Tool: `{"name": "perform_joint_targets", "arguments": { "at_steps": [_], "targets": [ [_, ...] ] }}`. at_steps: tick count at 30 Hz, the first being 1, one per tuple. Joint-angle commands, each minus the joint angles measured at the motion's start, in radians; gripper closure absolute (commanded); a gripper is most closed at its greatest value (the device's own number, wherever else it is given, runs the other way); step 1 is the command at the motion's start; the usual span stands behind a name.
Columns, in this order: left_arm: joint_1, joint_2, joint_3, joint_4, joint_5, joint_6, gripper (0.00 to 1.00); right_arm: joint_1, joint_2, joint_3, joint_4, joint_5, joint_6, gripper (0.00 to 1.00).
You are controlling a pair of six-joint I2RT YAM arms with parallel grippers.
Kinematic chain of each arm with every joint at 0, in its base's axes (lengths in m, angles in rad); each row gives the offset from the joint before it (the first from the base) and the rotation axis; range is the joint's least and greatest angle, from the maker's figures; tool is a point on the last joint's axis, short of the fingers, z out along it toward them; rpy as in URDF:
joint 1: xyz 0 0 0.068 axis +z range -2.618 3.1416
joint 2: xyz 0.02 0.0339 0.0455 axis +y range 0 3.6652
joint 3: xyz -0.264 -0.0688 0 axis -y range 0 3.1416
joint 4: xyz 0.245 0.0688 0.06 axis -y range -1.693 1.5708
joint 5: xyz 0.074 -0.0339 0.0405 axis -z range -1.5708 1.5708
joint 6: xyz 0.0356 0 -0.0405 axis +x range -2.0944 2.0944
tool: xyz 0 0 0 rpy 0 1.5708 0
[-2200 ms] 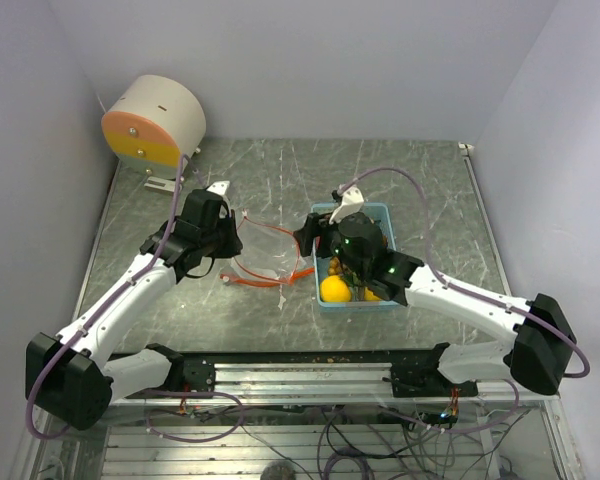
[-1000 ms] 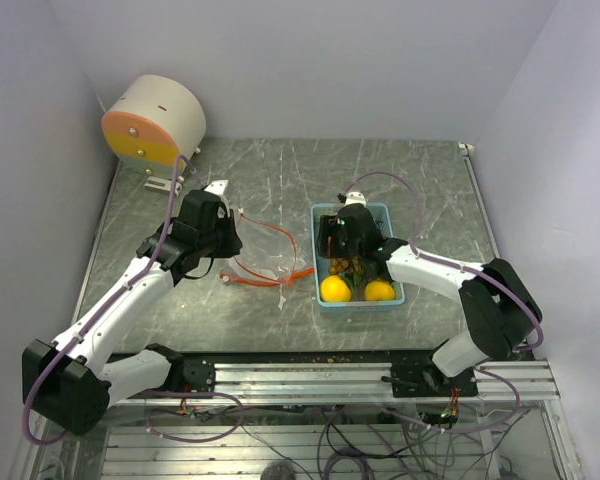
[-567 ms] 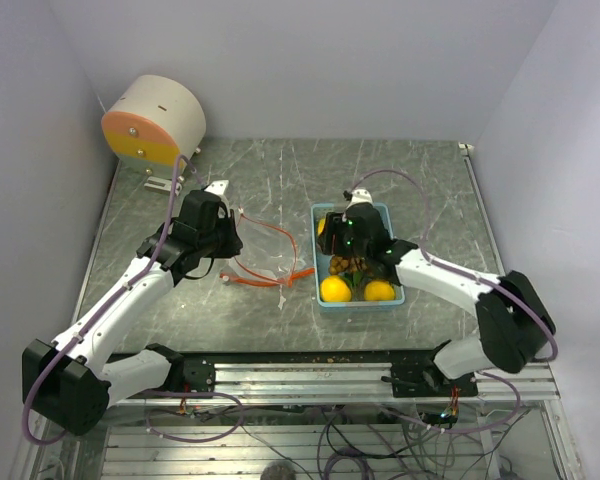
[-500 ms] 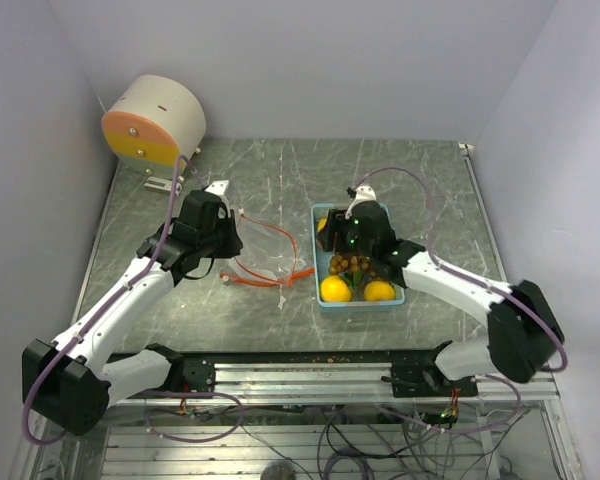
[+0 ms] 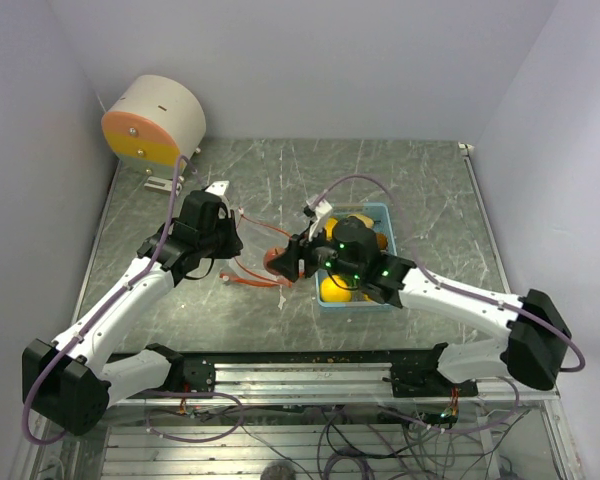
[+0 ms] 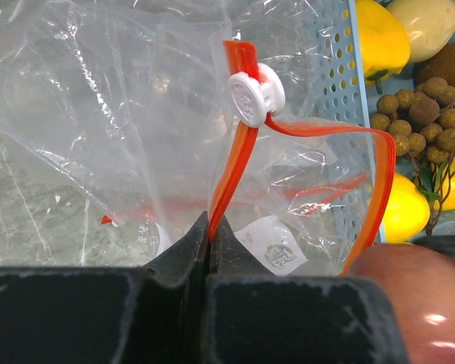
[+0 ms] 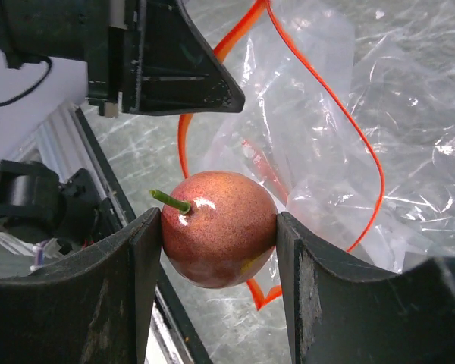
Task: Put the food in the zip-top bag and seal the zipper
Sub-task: Place the fake fruit in the zipper food storage bag.
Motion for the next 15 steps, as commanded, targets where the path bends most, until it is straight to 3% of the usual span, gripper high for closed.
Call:
{"name": "perform_joint_targets", "arguments": {
  "at_steps": [1, 9, 12, 15],
  "targets": [
    [-0.01, -0.002, -0.011, 0.032, -0.007, 0.006, 0.93, 0.007, 0.091, 0.051, 0.061, 0.0, -0.013, 0.64],
    [-0.012, -0.007, -0.011, 0.031, -0.004, 0.009, 0.93, 0.006, 0.165, 0.114, 0.044, 0.196, -0.042, 0.35],
    [-0.014, -0.009, -0.013, 0.034, -0.001, 0.009, 0.93, 0.008, 0.12, 0.087, 0.055, 0.196, -0.045, 0.11],
    [-0.014, -0.008, -0.013, 0.037, 0.002, 0.009, 0.93, 0.007, 0.081, 0.073, 0.029, 0.21, -0.054, 0.05]
  ]
}}
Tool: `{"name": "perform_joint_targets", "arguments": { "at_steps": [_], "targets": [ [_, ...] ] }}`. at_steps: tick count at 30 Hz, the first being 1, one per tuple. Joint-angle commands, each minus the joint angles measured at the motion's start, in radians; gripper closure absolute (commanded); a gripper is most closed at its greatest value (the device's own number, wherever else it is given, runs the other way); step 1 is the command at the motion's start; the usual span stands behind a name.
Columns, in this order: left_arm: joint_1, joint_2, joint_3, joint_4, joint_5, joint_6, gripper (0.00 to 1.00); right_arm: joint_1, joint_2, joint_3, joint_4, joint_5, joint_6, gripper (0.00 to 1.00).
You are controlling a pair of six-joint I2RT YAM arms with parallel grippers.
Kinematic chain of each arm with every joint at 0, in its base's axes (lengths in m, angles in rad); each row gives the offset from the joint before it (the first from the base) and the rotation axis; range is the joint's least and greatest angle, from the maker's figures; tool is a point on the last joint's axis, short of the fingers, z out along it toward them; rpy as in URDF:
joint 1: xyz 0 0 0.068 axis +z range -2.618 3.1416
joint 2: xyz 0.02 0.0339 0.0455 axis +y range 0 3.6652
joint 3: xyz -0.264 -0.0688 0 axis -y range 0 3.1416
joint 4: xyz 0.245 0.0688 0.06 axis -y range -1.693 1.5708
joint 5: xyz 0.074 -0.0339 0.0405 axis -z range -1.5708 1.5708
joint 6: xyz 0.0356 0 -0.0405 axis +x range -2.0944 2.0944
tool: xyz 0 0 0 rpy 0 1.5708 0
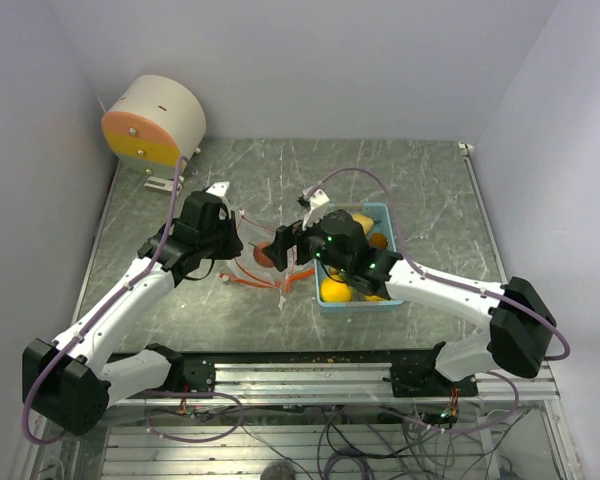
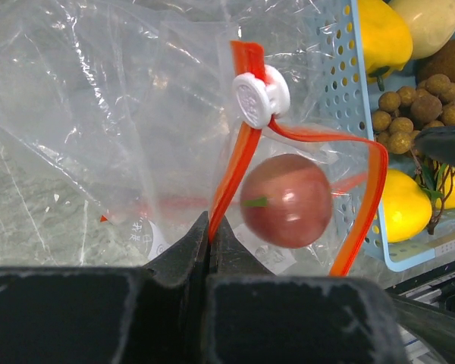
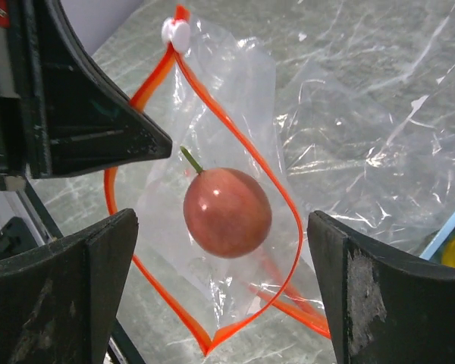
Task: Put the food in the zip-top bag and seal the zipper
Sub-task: Place the fake fruit in the zipper food storage bag, then pick up the fake vegetable from the bin.
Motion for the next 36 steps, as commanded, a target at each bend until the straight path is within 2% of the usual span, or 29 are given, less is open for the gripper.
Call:
{"name": "perform_joint_targets", "arguments": {
  "at_steps": [1, 4, 6, 9, 12, 15, 26, 34, 36],
  "targets": [
    [-0.011, -0.009, -0.008, 0.036, 0.003, 0.009, 0.93, 0.0, -0.077, -0.007, -0.009, 0.052, -0.023, 0.05],
    [-0.013, -0.013, -0.01, 0.037, 0.002, 0.009, 0.93, -0.001, -0.143, -0.025, -0.085, 0.169, 0.013, 0.05],
    [-0.013, -0.015, -0.011, 0.038, 0.004, 0.009, 0.93, -0.008, -0.175, -0.026, -0.185, 0.35, 0.053, 0.01],
    [-0.014, -0.02, -0.014, 0.041, 0.007, 0.007, 0.93, -0.071, -0.194, -0.022, -0.364, 0.516, 0.134, 0.0],
    [-0.015, -0.021, -0.013, 0.041, 0.013, 0.009, 0.93, -0.204, -0.211, -0.047, -0.485, 0.498, 0.208, 0.0],
    [-0.018, -0.023, -0.011, 0.039, 0.014, 0.01, 0.93, -0.285, -0.241, -0.11, -0.513, 0.465, 0.224, 0.0],
    [-0.025, -0.034, -0.015, 0.038, 0.01, 0.008, 0.93, -0.306, -0.23, -0.162, -0.639, 0.499, 0.278, 0.02],
    [-0.029, -0.035, -0.015, 0.035, 0.007, 0.01, 0.93, -0.308, -0.216, -0.18, -0.644, 0.517, 0.273, 0.11],
    [-0.03, -0.032, -0.013, 0.035, 0.007, 0.012, 0.93, -0.309, -0.202, -0.184, -0.648, 0.519, 0.277, 0.16]
  ]
}}
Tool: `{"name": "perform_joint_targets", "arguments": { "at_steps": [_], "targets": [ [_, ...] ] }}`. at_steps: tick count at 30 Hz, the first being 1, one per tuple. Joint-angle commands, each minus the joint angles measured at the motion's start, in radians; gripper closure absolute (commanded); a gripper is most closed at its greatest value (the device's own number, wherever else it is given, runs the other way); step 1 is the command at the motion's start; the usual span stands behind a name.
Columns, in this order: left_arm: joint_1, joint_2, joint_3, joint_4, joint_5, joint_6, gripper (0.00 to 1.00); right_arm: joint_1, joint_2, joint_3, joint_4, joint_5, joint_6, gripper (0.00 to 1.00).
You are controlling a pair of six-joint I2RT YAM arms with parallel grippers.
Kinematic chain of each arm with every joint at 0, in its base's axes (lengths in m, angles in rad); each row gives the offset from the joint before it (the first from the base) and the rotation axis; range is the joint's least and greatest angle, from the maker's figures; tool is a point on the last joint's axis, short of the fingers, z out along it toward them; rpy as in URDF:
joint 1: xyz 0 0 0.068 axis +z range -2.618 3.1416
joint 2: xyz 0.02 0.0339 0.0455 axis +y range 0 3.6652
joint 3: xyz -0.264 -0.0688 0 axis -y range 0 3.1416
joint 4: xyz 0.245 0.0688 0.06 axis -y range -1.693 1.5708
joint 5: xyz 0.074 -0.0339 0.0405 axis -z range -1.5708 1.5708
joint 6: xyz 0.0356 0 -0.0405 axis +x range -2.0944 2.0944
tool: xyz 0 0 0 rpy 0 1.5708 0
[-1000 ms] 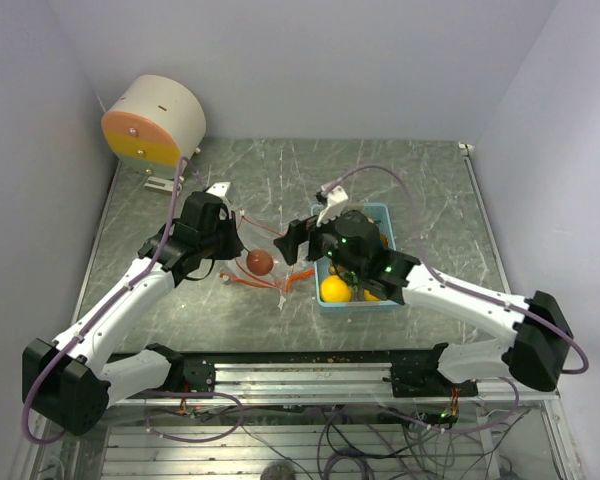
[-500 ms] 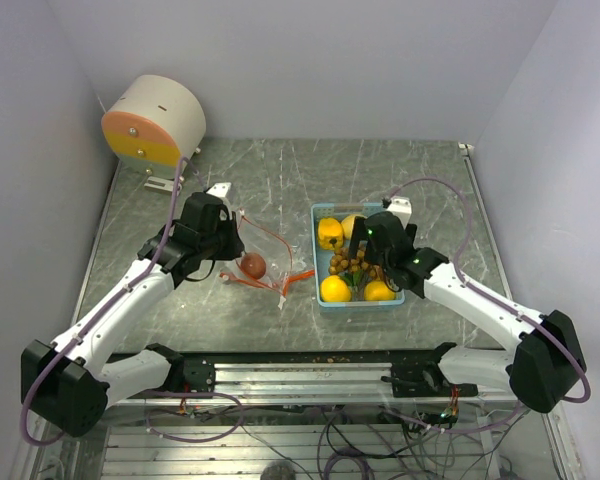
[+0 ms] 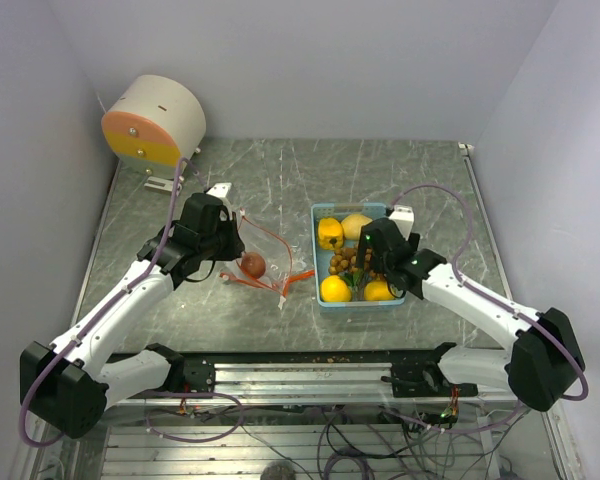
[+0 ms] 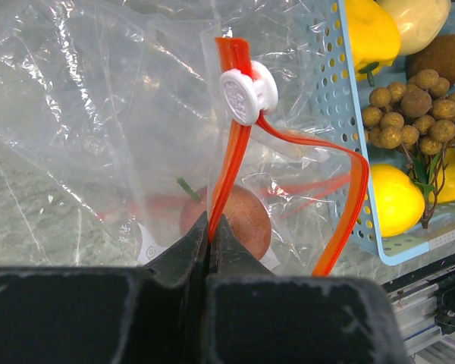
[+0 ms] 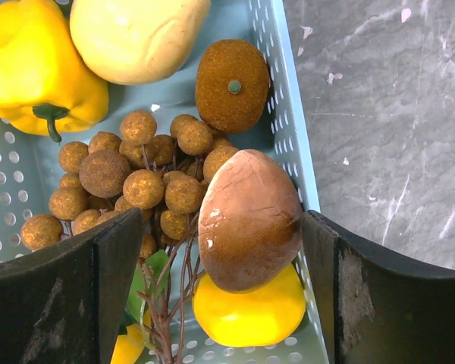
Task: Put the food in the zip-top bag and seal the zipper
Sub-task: Pick up the fake vegetable from the bin.
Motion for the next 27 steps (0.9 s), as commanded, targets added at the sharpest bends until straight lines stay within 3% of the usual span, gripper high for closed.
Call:
{"name": "perform_joint_targets", "arguments": {
  "at_steps": [1, 8, 12, 17, 20, 21, 27],
  "targets": [
    [-0.012, -0.014, -0.006, 0.029, 0.005, 0.013, 0.93, -0.005, 0.023, -0.015, -0.02, 0.034, 0.021, 0.17],
    [-0.012, -0.01, -0.007, 0.032, 0.008, 0.013, 0.93, -0.006, 0.028, -0.013, -0.025, 0.084, 0.015, 0.36],
    [-0.011, -0.011, -0.006, 0.031, 0.005, 0.012, 0.93, -0.006, 0.032, -0.001, -0.045, 0.094, 0.021, 0.6],
    [-0.012, -0.014, -0.008, 0.029, 0.002, 0.012, 0.93, -0.005, -0.017, 0.018, -0.073, 0.118, 0.017, 0.77],
    [-0.014, -0.013, -0.007, 0.028, 0.0, 0.012, 0.93, -0.005, -0.052, 0.042, -0.094, 0.126, 0.001, 0.91],
    [-0.014, -0.014, -0.006, 0.027, -0.001, 0.012, 0.93, -0.005, -0.065, 0.051, -0.099, 0.125, -0.008, 1.0],
    [-0.013, -0.016, -0.009, 0.029, -0.003, 0.009, 0.93, -0.005, -0.149, 0.095, -0.081, 0.07, -0.091, 1.0]
  ]
}}
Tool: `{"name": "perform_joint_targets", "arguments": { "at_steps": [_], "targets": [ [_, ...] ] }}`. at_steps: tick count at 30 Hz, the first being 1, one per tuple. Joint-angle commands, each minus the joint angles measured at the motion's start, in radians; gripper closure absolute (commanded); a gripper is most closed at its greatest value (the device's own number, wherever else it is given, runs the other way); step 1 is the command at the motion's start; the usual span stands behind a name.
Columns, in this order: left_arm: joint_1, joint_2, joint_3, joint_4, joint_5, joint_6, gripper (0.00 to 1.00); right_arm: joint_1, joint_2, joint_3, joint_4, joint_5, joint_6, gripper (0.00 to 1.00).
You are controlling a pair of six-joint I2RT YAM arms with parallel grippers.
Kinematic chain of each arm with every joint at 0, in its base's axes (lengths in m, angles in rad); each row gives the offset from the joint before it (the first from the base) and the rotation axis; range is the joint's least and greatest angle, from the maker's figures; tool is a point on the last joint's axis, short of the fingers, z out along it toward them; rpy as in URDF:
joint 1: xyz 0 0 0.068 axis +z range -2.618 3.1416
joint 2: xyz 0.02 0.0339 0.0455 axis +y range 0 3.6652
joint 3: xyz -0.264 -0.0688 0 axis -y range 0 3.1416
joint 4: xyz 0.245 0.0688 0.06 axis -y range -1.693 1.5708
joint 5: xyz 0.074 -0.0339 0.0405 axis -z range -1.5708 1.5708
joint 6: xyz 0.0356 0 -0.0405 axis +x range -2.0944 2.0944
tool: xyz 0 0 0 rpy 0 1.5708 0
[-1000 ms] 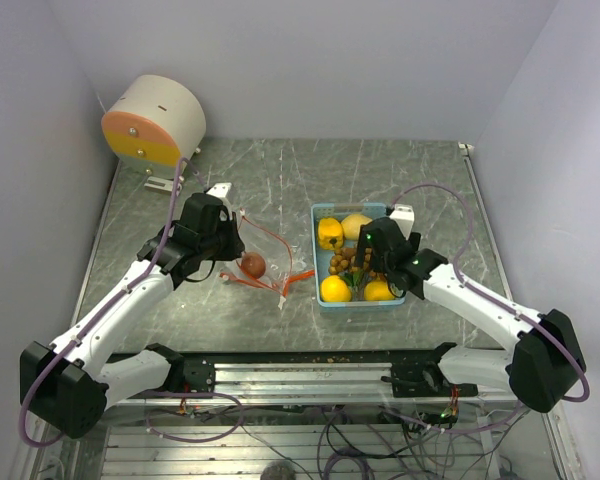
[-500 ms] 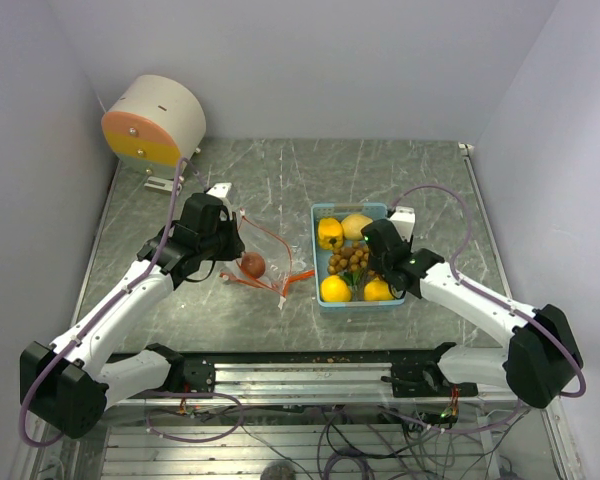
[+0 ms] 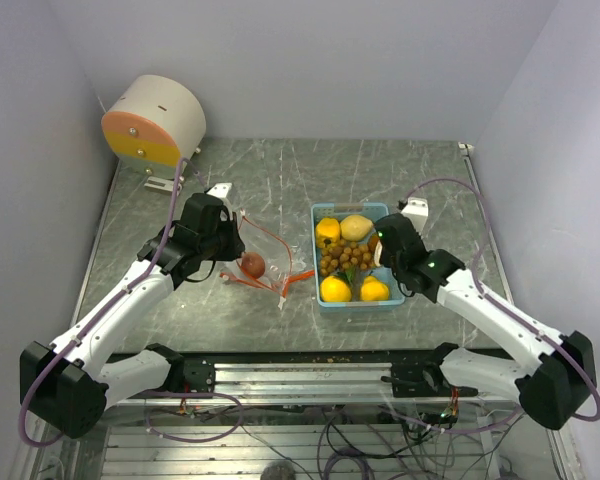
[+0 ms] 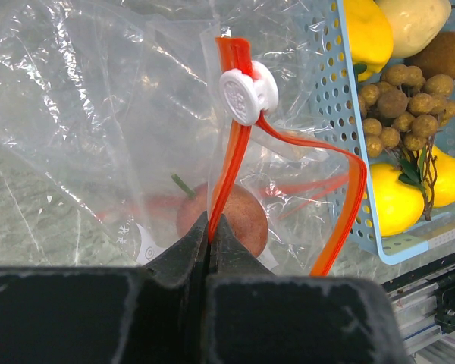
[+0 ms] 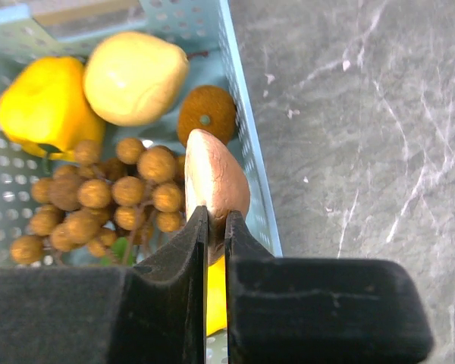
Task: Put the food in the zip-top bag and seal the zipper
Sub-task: Pick up the fake vegetable from the bin, then place the fake vegetable in the zipper food storage bag.
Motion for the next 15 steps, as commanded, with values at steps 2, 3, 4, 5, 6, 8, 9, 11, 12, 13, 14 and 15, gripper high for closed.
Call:
{"name": "perform_joint_targets", "arguments": {
  "at_steps": [2, 3, 4, 5, 6, 8, 9, 11, 12, 13, 14, 15],
  "targets": [
    [-0.012, -0.017, -0.011, 0.029, -0.004, 0.009, 0.93, -0.003, -0.078, 0.052, 0.034, -0.065, -0.084, 1.0],
    [-0.012, -0.015, -0.01, 0.029, -0.005, 0.008, 0.93, -0.003, -0.097, 0.054, 0.048, -0.093, -0.098, 1.0],
    [-0.012, -0.016, -0.01, 0.03, -0.005, 0.008, 0.93, -0.003, -0.111, 0.055, 0.07, -0.132, -0.11, 1.0],
    [-0.012, -0.014, -0.01, 0.031, -0.004, 0.008, 0.93, -0.003, -0.126, 0.057, 0.088, -0.165, -0.121, 1.0],
    [-0.012, -0.013, -0.011, 0.031, -0.004, 0.006, 0.93, -0.003, -0.137, 0.057, 0.112, -0.205, -0.132, 1.0],
    [-0.012, -0.008, -0.011, 0.034, -0.001, 0.007, 0.93, -0.001, -0.151, 0.054, 0.169, -0.311, -0.157, 1.0],
    [-0.012, -0.006, -0.012, 0.035, 0.0, 0.006, 0.93, -0.001, -0.15, 0.053, 0.201, -0.374, -0.163, 1.0],
    [-0.012, -0.003, -0.011, 0.035, -0.002, 0.006, 0.93, 0.012, -0.138, 0.049, 0.263, -0.494, -0.167, 1.0],
    [-0.012, -0.003, -0.01, 0.035, -0.002, 0.007, 0.93, 0.024, -0.128, 0.045, 0.298, -0.54, -0.164, 1.0],
    [-0.012, -0.002, -0.01, 0.034, -0.002, 0.008, 0.93, 0.045, -0.114, 0.04, 0.338, -0.572, -0.161, 1.0],
    [-0.012, 0.0, -0.009, 0.034, -0.003, 0.007, 0.93, 0.073, -0.1, 0.038, 0.374, -0.591, -0.16, 1.0],
    [-0.012, 0.002, -0.009, 0.032, -0.002, 0.006, 0.93, 0.105, -0.083, 0.037, 0.408, -0.596, -0.164, 1.0]
  ]
}}
